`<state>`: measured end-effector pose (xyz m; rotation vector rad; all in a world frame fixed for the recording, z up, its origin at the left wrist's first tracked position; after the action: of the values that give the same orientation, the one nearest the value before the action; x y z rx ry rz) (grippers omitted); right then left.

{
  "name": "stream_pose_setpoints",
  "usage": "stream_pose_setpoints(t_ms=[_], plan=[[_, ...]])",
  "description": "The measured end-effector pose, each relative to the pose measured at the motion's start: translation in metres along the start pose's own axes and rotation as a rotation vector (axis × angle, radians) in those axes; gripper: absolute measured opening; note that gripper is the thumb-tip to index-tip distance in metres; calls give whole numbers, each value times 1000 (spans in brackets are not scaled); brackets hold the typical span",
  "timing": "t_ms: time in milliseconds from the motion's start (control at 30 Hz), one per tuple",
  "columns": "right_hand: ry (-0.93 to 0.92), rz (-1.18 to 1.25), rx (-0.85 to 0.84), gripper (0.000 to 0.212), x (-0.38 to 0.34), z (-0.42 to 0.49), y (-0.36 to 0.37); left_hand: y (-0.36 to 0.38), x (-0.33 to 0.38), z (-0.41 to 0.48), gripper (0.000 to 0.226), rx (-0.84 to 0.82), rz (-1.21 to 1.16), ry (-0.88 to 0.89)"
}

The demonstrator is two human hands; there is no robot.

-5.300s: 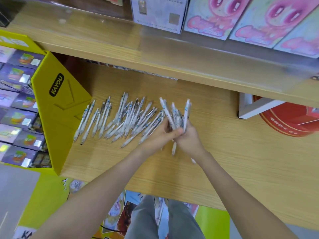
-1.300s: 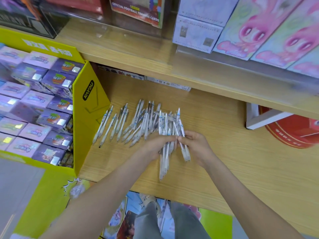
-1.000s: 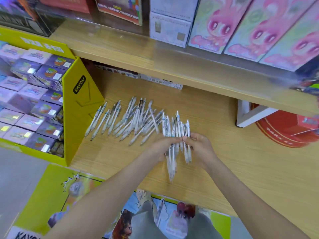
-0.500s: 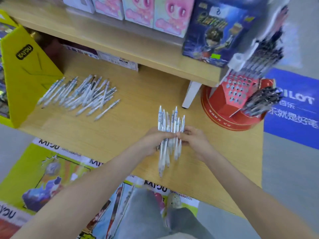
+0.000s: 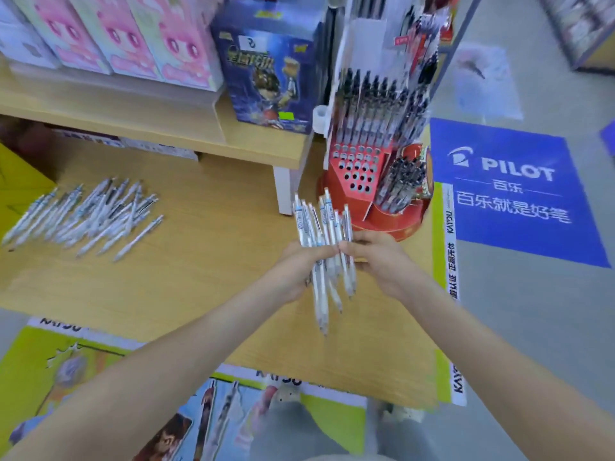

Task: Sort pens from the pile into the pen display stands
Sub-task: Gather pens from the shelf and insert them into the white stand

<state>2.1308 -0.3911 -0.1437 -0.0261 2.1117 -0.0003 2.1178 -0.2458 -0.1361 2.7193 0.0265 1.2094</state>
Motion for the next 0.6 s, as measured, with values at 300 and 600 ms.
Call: stream_pose_setpoints(t_ms=[300, 600], plan=[[-51, -147, -243, 16, -28, 17, -121, 132, -10, 12, 63, 257, -205, 103], [-16, -165, -441, 8, -72, 50, -197, 220, 23, 30, 86, 456, -273, 155]])
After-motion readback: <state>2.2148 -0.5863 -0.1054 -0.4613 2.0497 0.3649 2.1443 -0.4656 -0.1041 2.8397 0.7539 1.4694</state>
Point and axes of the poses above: each hand's wrist, its own z-axis towards the middle knuckle, its own y-axis out of the palm, x = y × z, the point moved 6 cm from there along z, towards the middle knuckle
